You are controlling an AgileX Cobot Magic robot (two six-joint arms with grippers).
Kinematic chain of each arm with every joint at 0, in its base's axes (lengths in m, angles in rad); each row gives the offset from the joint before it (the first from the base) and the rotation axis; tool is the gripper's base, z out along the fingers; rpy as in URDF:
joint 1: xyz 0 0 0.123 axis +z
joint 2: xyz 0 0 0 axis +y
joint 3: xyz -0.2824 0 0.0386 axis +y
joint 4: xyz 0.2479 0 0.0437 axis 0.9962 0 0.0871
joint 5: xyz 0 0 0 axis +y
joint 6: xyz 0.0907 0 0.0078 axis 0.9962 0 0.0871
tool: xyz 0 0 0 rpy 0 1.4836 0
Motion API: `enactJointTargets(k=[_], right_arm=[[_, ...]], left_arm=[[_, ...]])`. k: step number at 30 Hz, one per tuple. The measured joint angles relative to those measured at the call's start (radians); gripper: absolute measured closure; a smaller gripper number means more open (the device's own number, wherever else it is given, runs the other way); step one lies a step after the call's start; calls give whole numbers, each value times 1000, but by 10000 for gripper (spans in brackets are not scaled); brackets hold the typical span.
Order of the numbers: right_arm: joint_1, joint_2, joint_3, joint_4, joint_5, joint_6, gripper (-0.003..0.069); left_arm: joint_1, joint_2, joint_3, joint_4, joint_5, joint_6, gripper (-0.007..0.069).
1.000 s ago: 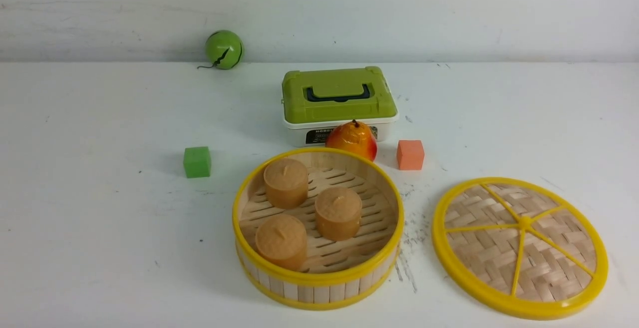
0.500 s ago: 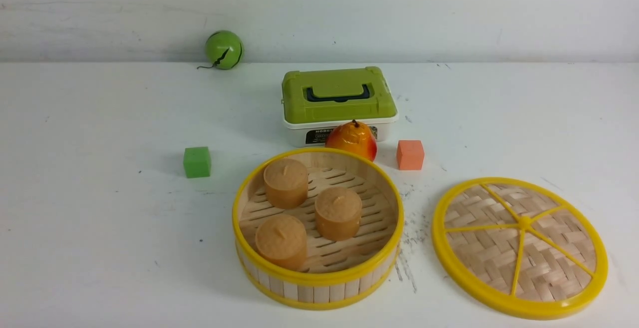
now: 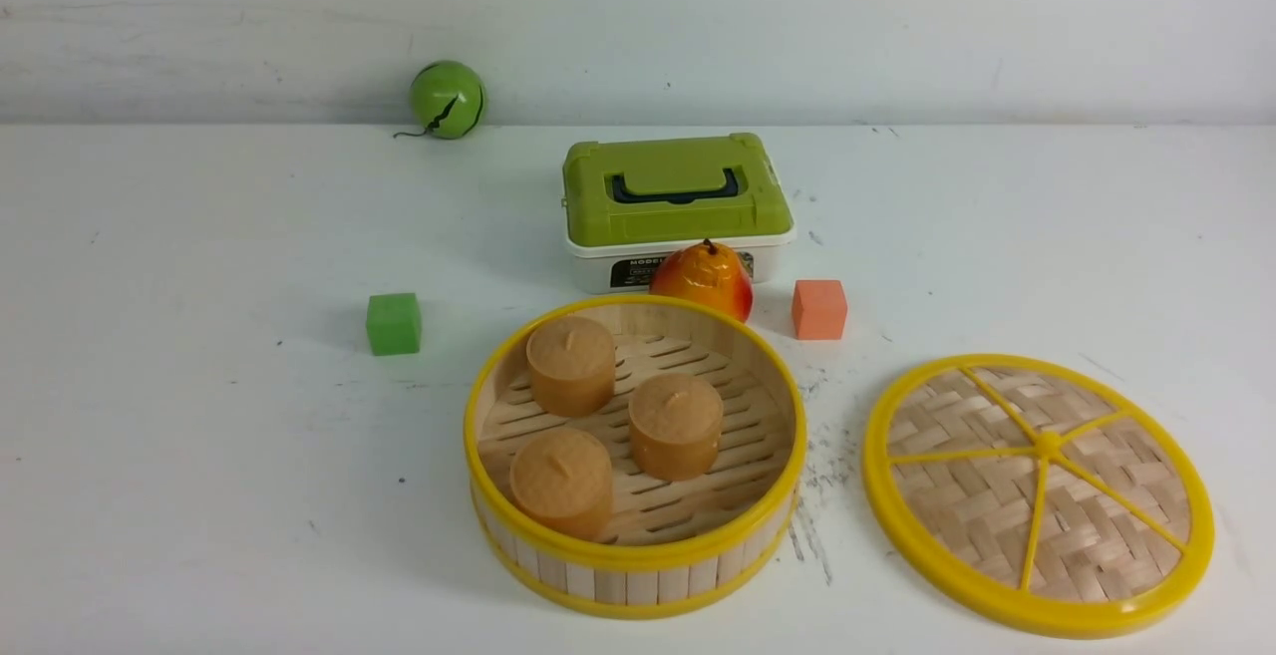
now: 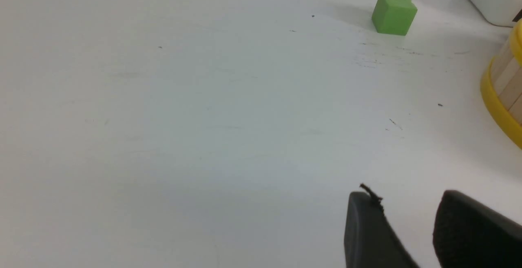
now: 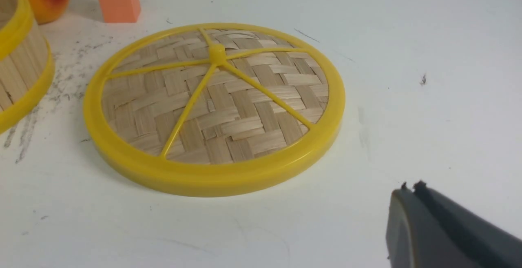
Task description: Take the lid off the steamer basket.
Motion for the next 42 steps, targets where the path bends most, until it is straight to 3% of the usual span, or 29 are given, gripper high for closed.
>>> enactJointTargets(k=[42], right_arm=[[0,0,0,0,0,0,629]], left_arm=[[0,0,0,0,0,0,386]])
